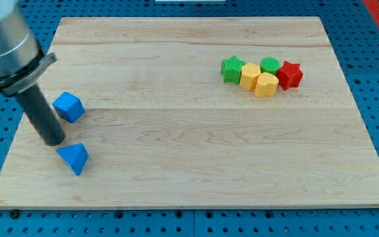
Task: Move red circle and blue cube towards center
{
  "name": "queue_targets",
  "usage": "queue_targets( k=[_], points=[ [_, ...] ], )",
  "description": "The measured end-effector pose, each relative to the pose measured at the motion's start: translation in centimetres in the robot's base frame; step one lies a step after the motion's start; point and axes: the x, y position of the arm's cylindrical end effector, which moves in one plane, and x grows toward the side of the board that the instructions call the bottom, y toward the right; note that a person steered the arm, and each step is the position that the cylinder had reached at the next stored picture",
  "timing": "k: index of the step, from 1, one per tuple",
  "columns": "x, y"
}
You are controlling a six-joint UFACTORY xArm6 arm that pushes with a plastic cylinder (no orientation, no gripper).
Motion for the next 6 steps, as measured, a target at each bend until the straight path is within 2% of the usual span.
queue_targets(
  k=[2,3,4,6],
  points=[
    [0.0,-7.3],
    [-1.9,2.8],
    [-5.4,5.5],
    [-10.0,7.4]
  ],
)
